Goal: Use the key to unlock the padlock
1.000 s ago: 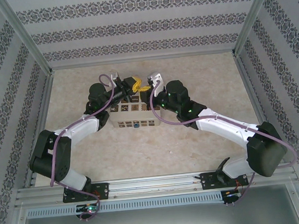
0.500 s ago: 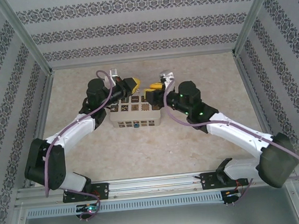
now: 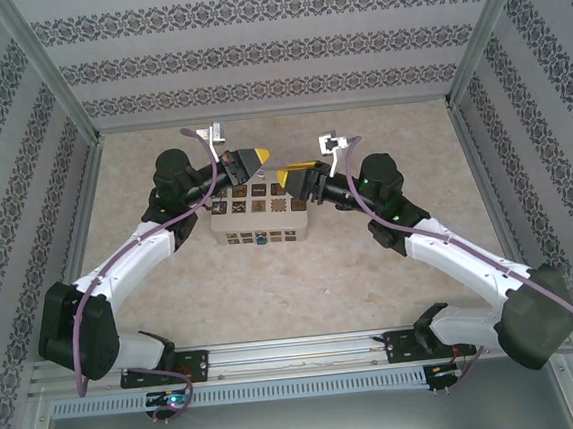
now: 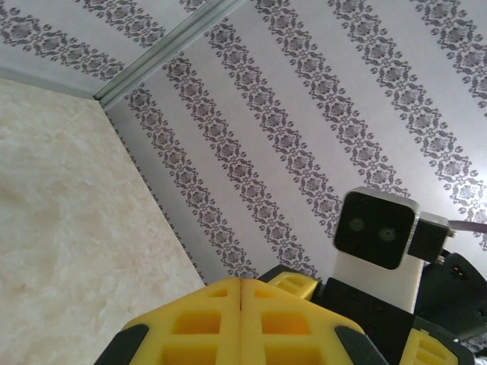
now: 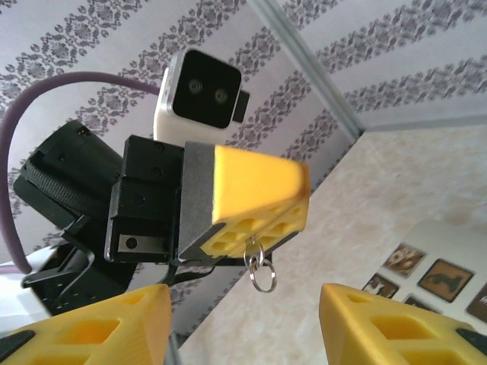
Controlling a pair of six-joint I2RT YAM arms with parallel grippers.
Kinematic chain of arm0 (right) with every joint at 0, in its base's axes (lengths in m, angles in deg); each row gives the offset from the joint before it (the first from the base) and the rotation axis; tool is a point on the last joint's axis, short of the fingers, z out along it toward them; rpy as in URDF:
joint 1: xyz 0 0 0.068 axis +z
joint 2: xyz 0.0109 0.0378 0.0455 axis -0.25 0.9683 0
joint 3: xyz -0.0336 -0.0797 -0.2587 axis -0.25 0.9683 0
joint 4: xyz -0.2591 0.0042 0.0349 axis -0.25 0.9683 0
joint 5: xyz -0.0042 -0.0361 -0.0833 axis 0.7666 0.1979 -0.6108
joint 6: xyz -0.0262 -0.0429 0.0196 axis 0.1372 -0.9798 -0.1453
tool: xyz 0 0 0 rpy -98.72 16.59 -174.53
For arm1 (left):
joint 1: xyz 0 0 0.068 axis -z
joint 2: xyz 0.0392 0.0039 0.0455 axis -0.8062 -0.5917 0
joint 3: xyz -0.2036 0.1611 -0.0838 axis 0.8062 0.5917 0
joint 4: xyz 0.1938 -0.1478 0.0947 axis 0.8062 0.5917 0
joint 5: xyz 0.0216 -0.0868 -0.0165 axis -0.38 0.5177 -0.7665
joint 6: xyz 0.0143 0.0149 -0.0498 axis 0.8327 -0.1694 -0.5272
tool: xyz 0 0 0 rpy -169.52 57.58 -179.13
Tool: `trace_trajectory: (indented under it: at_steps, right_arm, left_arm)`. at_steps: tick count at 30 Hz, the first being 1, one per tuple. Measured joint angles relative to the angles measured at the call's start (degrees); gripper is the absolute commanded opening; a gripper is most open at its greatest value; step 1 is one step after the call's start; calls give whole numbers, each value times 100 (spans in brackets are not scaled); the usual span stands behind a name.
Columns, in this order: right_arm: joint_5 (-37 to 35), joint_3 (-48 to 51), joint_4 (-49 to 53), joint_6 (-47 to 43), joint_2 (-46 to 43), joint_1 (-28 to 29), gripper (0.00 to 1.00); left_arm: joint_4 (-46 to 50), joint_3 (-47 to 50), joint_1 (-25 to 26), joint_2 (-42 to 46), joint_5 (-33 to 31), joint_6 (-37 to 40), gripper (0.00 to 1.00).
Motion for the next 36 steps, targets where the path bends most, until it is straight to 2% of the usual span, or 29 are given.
trace_trajectory:
  at_steps: [19, 36]
  right_arm:
    - [494, -297, -417, 592, 870, 122, 42]
    - [623, -505, -507, 719, 1143, 162, 16]
  left_arm:
    - [-350, 61, 0, -70, 120, 9, 0]
    - [-356, 111, 0, -96, 116, 9, 0]
